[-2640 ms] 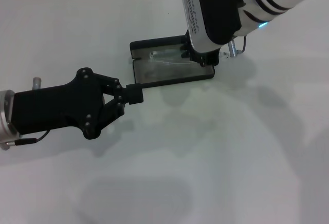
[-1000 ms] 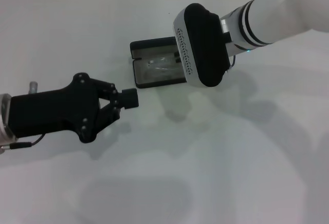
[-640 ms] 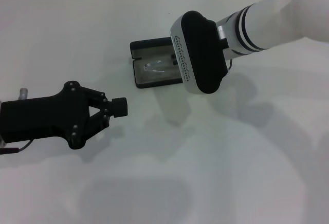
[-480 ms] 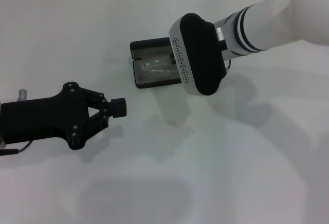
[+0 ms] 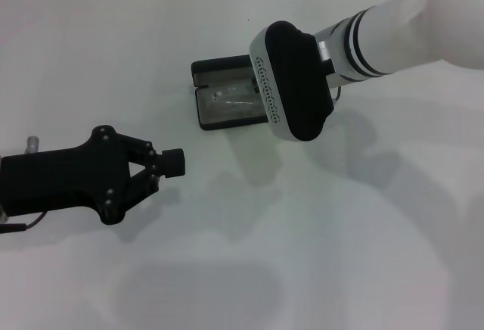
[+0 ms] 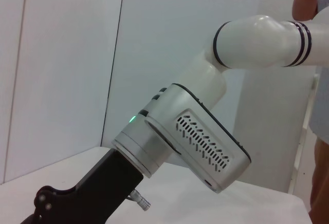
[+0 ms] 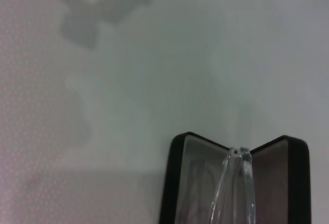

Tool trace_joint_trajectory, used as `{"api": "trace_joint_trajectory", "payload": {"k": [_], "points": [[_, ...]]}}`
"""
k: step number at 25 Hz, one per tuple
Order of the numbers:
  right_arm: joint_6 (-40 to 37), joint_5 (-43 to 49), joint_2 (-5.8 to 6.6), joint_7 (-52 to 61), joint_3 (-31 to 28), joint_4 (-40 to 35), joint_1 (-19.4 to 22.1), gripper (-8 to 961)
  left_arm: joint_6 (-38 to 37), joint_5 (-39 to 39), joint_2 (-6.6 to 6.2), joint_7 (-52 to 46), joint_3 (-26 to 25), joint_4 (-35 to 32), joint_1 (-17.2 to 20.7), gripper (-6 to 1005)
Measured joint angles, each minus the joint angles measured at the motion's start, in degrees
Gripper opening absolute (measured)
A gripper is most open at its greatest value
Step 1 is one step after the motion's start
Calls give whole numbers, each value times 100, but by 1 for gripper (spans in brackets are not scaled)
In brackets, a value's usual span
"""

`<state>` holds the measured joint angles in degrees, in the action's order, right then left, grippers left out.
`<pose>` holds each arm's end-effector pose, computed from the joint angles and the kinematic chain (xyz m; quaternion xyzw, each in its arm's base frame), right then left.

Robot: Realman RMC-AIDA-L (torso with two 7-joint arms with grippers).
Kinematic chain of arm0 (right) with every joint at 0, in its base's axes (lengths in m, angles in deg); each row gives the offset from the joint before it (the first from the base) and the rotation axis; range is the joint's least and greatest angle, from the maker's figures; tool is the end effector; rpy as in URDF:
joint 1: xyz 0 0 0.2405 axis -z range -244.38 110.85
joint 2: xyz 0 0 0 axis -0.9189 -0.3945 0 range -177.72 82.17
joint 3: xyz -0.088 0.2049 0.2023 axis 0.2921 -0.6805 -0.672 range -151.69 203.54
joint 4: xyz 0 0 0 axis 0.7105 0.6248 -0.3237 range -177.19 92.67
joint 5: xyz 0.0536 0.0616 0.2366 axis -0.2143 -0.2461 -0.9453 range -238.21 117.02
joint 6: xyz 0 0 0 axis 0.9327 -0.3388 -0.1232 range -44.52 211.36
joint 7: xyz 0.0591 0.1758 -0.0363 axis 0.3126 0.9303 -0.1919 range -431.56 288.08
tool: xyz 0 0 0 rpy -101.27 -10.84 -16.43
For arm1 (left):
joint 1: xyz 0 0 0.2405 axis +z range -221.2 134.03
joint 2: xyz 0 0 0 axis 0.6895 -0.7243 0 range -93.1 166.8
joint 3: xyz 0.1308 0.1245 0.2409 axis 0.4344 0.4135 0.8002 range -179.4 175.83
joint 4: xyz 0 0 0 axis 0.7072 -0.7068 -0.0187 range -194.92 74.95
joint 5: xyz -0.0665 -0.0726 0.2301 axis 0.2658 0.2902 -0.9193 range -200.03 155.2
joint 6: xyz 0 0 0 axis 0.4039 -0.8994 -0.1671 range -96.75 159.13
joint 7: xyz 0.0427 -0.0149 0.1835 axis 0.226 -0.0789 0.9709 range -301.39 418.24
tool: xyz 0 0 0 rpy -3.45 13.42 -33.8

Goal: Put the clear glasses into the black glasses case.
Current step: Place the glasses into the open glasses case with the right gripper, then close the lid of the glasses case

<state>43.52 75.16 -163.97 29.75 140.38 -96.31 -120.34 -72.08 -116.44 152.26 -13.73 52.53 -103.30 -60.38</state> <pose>0.1034 0.4934 -0.1948 -0.9067 -0.3277 -0.1745 0.2002 -0.3067 0.3168 -0.0218 -0.9318 -0.1293 -0.3293 0.0814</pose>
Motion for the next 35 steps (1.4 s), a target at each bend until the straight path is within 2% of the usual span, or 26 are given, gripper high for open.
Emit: {"api": "trace_joint_trajectory", "payload": {"k": [28, 35], "points": [[-99, -4, 0, 160, -163, 71, -27, 112, 12, -2, 43, 0, 0, -1, -51, 38], [-123, 29, 0, 190, -193, 54, -30, 172, 26, -2, 39, 0, -17, -1, -56, 39]]}}
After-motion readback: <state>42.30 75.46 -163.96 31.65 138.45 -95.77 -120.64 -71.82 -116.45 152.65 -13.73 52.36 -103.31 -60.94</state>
